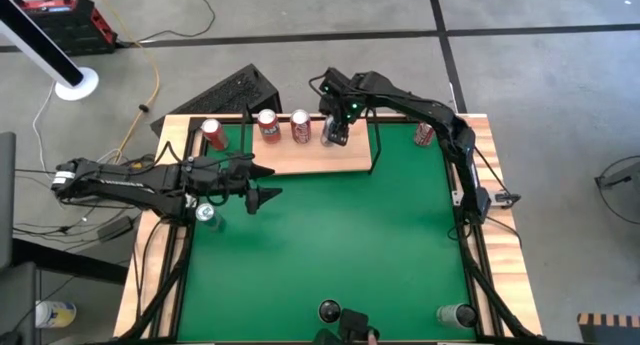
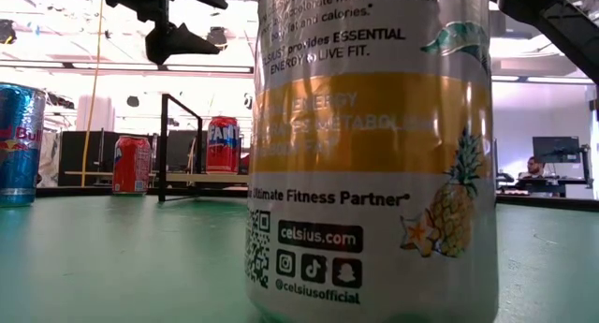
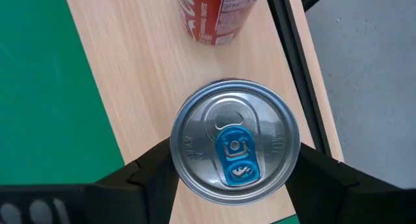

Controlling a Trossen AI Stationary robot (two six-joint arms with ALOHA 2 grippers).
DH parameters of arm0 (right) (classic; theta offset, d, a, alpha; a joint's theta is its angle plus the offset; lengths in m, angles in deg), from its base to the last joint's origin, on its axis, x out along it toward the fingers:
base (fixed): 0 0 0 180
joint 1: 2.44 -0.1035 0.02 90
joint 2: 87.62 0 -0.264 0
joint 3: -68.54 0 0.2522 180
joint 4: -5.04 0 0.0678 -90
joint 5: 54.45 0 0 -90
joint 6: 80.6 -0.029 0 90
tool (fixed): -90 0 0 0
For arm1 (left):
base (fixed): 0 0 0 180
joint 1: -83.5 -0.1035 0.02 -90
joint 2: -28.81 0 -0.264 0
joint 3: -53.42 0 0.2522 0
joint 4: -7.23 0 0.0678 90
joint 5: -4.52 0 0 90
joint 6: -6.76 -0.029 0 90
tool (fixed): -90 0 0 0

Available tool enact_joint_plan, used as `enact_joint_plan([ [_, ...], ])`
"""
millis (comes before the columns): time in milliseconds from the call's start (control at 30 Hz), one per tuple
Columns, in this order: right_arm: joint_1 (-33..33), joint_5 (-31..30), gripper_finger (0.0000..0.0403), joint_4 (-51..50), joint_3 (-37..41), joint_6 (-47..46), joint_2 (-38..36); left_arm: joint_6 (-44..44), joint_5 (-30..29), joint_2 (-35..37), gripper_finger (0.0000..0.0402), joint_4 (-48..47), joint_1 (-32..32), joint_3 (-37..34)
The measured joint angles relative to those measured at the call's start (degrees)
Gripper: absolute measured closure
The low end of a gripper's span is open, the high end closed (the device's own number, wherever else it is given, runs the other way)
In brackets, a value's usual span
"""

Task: Place canned beverage on shelf
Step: Put the right blue soda can on the shelf

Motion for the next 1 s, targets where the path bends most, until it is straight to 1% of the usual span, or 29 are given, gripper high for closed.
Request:
enact_joint_plan([
  [167, 0.0, 0.0, 0.0123, -0.2, 0.0, -0.2, 0.0, -1.4, 0.5, 0.0, 0.0045, 0.0, 0.0, 0.0],
  [700, 0.0, 0.8, 0.0113, -0.3, 0.0, -0.6, 0.0, -4.8, 3.0, 0.0, 0.0045, -0.2, 0.0, 0.0],
  [800, 0.0, 1.9, 0.0101, -0.1, 0.0, -0.8, 0.0, -5.6, 3.0, 0.0, 0.0045, -0.2, 0.0, 0.0],
  [1000, 0.0, 1.9, 0.0069, 0.5, 0.0, -0.9, 0.0, -7.0, 3.0, 0.0, 0.0045, -0.2, 0.0, 0.0],
])
